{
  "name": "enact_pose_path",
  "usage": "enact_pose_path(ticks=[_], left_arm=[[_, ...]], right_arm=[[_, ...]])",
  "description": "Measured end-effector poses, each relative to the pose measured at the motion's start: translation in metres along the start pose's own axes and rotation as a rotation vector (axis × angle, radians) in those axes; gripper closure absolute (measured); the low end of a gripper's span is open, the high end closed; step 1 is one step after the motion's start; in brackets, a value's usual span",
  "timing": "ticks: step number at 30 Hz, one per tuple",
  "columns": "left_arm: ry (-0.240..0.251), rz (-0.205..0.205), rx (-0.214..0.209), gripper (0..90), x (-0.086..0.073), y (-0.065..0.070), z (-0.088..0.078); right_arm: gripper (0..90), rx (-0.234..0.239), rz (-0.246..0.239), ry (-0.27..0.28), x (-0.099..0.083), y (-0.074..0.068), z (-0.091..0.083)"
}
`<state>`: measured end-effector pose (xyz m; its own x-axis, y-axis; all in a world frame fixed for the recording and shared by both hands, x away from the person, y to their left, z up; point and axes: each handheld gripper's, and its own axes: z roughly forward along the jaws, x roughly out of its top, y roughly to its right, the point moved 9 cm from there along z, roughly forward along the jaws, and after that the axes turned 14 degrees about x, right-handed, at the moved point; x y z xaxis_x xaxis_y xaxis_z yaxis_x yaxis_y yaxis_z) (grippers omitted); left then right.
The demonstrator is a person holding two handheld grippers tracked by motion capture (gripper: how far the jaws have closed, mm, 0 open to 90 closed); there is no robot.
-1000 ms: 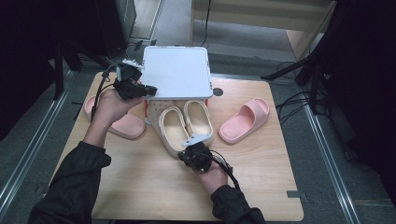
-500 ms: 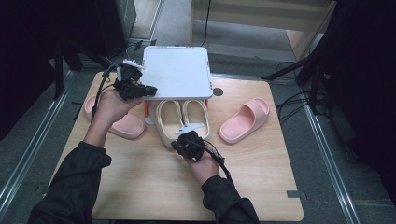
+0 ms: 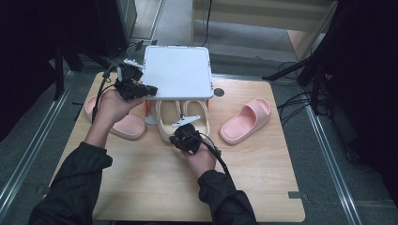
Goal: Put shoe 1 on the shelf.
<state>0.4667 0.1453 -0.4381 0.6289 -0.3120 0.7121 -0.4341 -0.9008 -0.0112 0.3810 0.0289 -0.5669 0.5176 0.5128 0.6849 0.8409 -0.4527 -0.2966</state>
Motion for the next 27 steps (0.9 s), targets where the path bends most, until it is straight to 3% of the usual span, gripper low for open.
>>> enact_pose_path(ticks=[9,13,15,23,27], left_arm=[[0.000,-0.012,-0.018,88.9,0.000,0.002,0.001],[-0.002,-0.013,-0.014,89.0,0.000,0.001,0.001],[0.000,-0.014,-0.017,89.0,0.000,0.001,0.001],[0.000,-0.015,-0.016,89.0,0.000,0.001,0.001],[0.001,-0.013,-0.016,89.0,0.000,0.001,0.001]], right_arm=[[90.0,0.016,-0.009,0.007,0.006,-0.007,0.009],[90.0,-0.002,-0.012,0.012,0.013,-0.003,0.018],[90.0,0.028,0.004,0.031,0.016,-0.003,0.021],[90.0,-0.037,-0.045,0.042,0.027,0.007,0.031],[90.0,-0.042,-0.021,0.053,0.033,0.011,0.037]])
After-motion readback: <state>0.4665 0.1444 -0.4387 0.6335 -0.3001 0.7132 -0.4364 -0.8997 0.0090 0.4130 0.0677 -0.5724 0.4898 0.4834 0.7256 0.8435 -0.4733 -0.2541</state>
